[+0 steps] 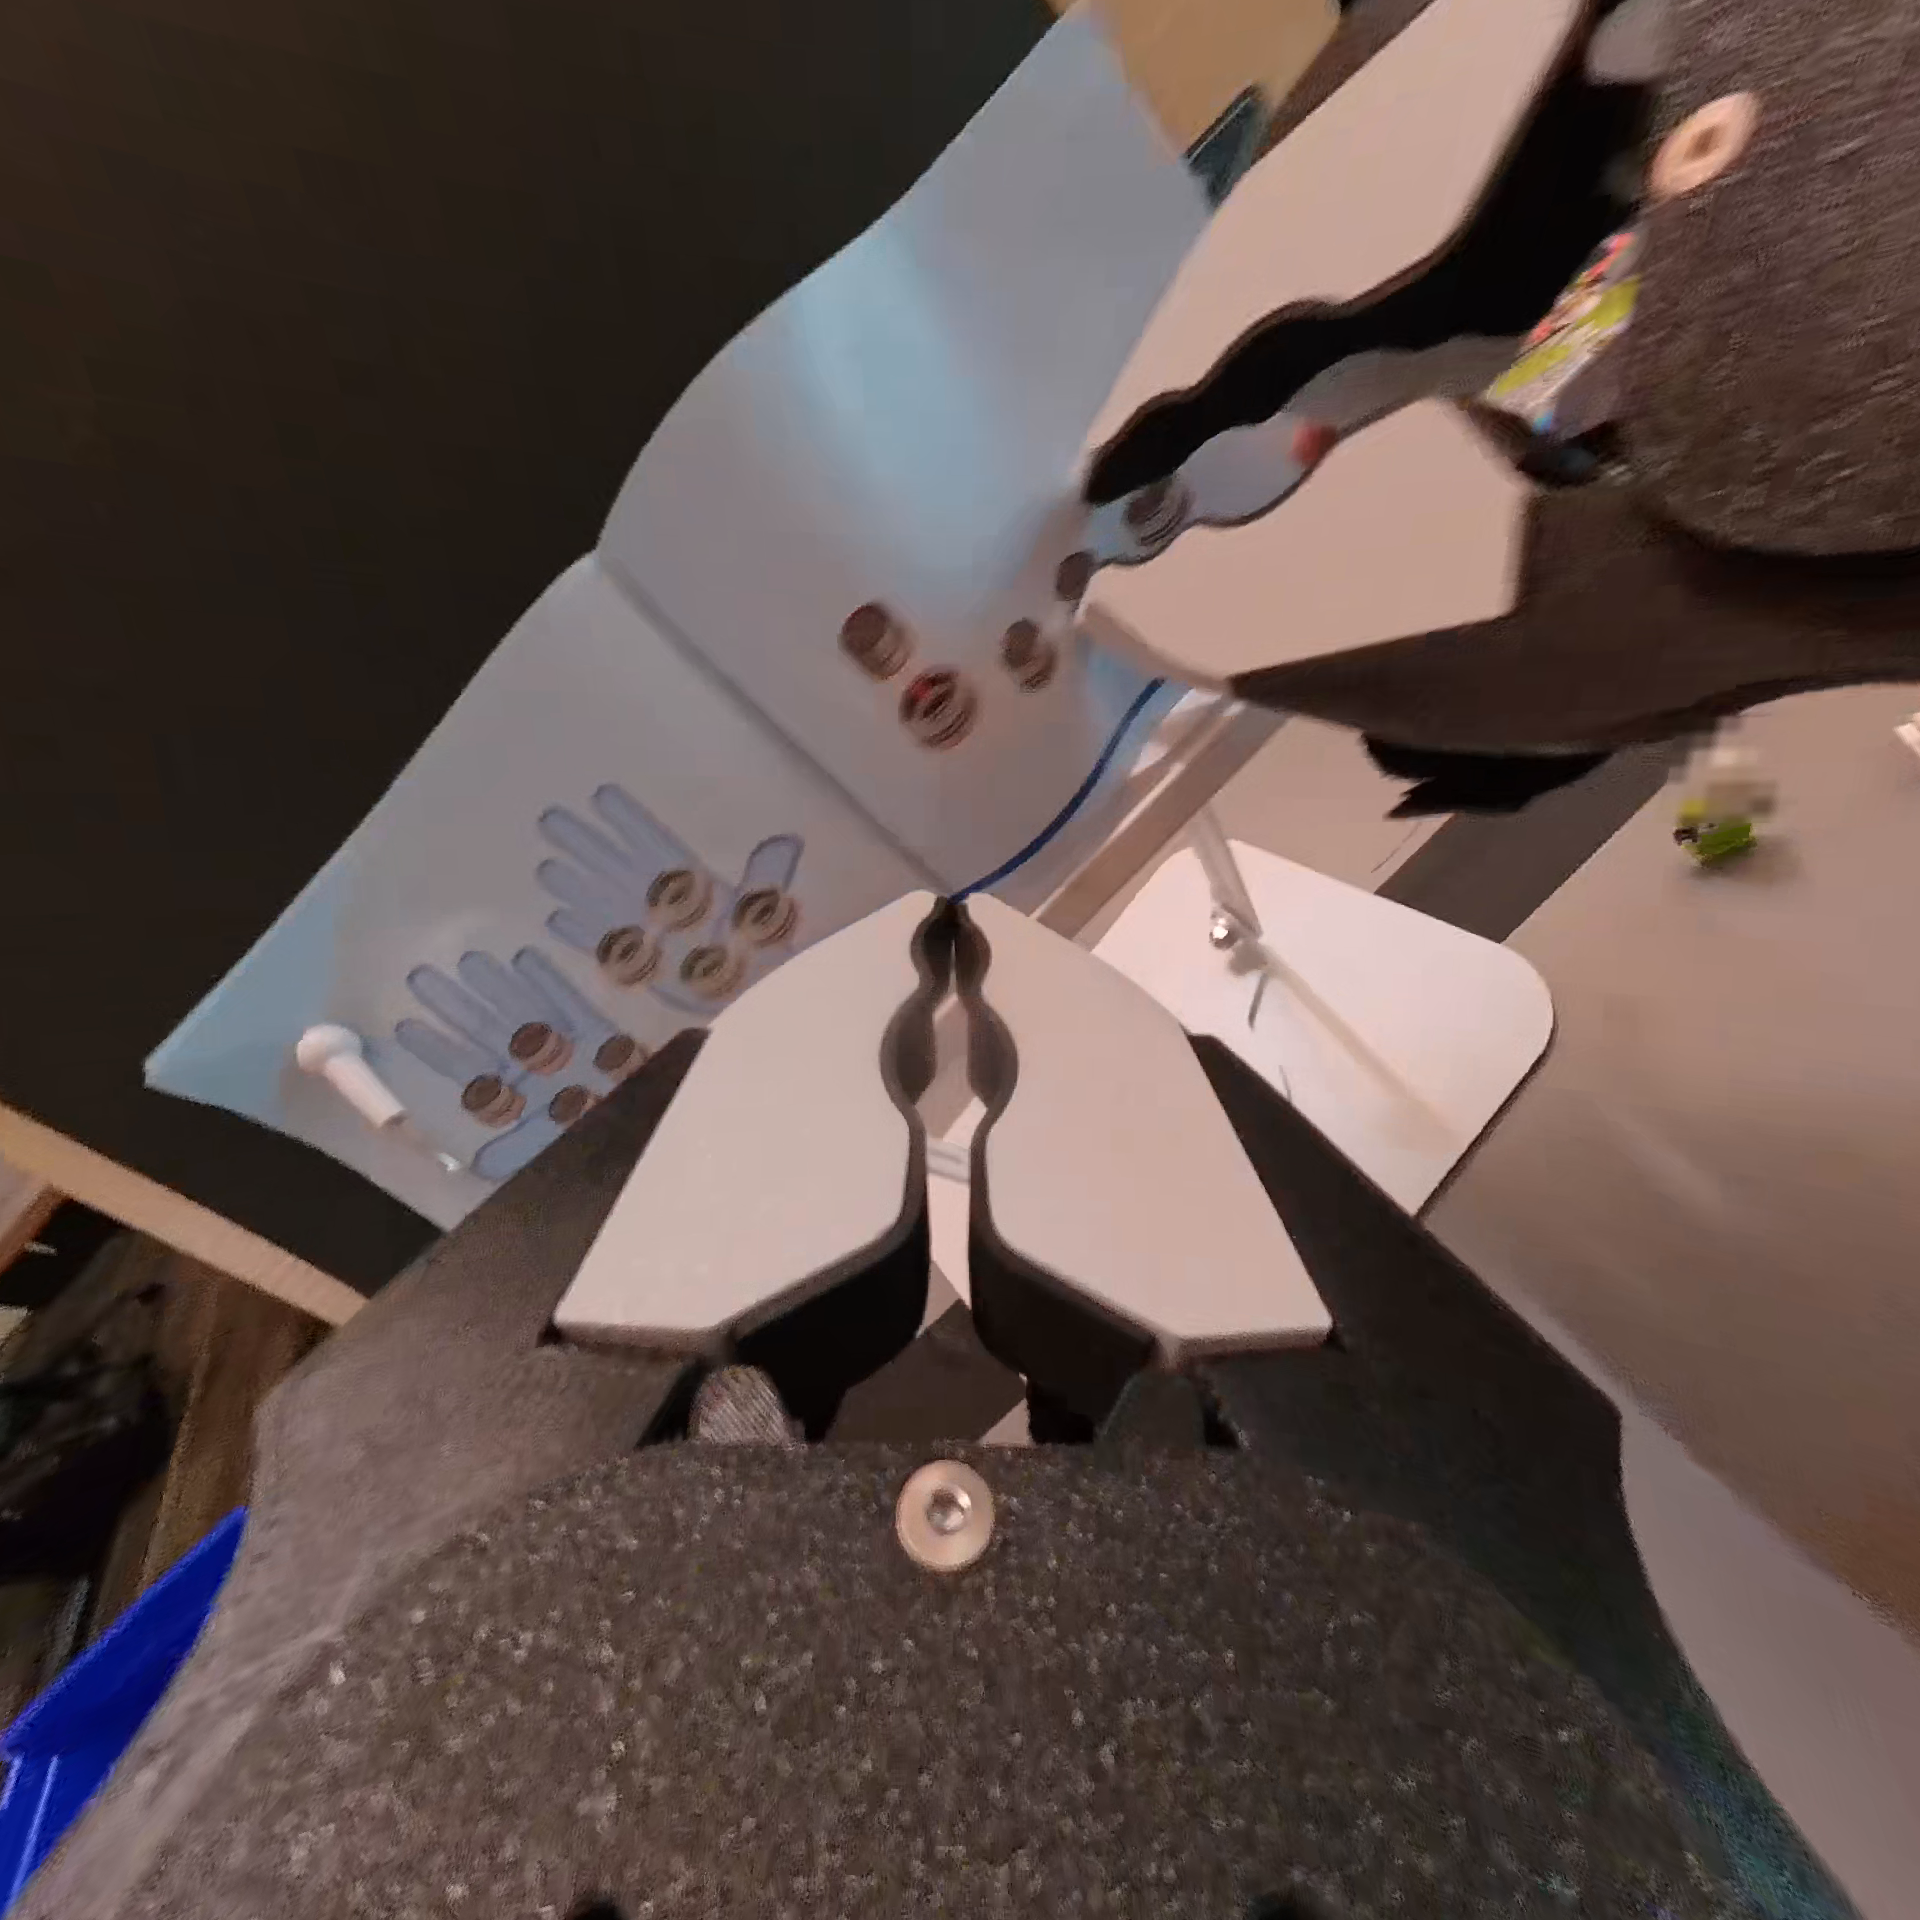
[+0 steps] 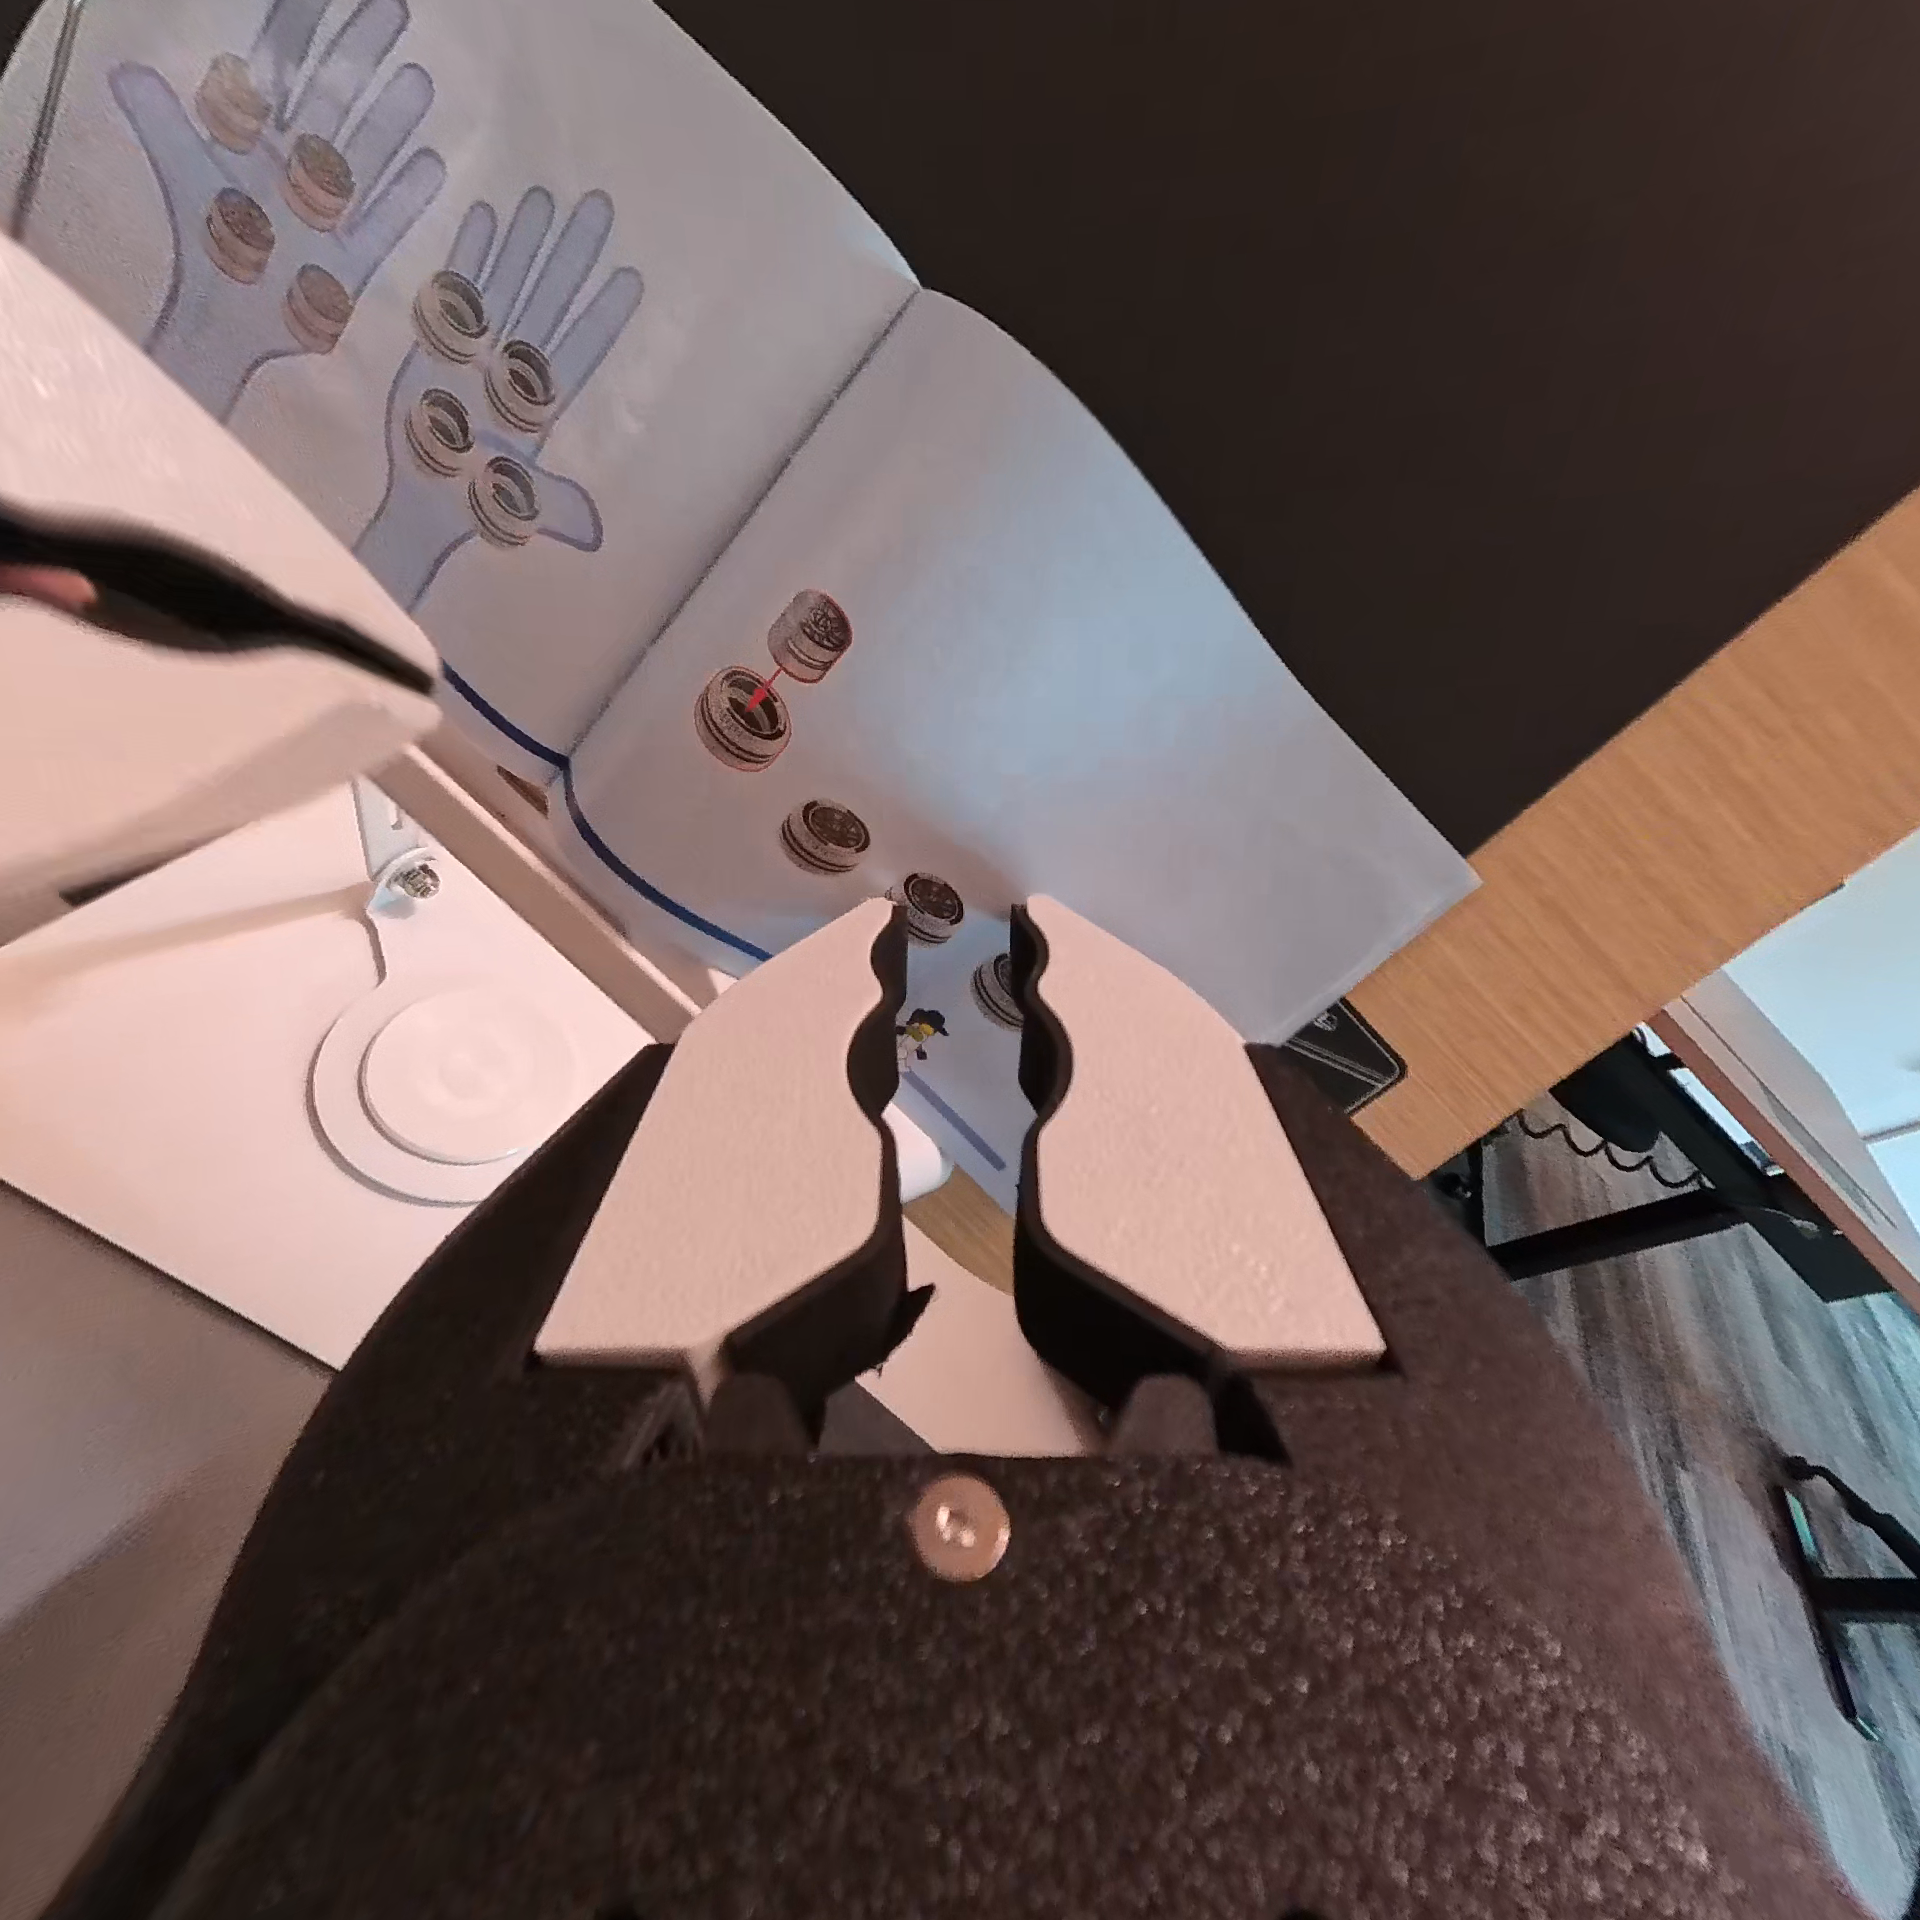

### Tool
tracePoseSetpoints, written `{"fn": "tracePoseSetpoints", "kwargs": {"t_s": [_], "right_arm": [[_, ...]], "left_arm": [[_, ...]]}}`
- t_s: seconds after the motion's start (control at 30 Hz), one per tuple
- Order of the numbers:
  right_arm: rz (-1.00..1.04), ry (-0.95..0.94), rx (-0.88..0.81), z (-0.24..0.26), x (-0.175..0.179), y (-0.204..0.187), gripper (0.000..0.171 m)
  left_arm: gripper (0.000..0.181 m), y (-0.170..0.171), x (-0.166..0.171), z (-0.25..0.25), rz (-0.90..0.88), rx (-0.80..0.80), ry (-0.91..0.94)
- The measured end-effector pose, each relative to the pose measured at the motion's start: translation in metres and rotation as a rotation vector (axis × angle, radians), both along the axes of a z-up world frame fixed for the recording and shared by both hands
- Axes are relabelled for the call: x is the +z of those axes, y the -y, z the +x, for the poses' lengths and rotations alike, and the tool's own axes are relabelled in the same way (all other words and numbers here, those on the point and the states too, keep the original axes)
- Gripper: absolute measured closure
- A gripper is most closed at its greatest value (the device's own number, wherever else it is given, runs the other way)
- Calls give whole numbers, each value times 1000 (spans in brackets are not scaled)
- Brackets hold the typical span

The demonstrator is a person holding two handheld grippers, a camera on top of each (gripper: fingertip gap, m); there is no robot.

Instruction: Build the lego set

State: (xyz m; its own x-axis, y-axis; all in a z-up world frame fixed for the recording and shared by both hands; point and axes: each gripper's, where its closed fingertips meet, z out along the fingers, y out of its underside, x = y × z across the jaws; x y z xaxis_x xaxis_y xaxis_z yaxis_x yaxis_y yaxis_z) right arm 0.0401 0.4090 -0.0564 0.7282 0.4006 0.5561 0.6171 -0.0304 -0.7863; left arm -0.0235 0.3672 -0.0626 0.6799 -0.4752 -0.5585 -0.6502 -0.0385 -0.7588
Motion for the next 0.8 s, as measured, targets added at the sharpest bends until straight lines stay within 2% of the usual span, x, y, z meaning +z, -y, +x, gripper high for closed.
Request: {"fn": "tracePoseSetpoints", "kwargs": {"t_s": [0.2,0.37,0.43,0.5,0.63,0.7,0.8], "right_arm": [[-12,-11,15,2,4,4,152],[-24,-307,-17,27,20,36,151],[-15,-350,-21,39,7,56,144],[6,-263,-51,49,-23,70,142],[-66,-131,-91,58,-91,67,141],[-40,-72,-85,59,-102,55,141],[26,-36,-41,49,-99,42,141]], "left_arm": [[181,-26,3,6,-40,-19,1],[181,-37,-3,4,-162,-71,53],[181,-37,-3,4,-150,-72,41],[181,-37,-4,4,-123,-62,13],[181,-38,-5,7,-115,-14,-33],[181,-39,-5,7,-111,12,-64],[181,-38,-6,7,-106,34,-142]]}}
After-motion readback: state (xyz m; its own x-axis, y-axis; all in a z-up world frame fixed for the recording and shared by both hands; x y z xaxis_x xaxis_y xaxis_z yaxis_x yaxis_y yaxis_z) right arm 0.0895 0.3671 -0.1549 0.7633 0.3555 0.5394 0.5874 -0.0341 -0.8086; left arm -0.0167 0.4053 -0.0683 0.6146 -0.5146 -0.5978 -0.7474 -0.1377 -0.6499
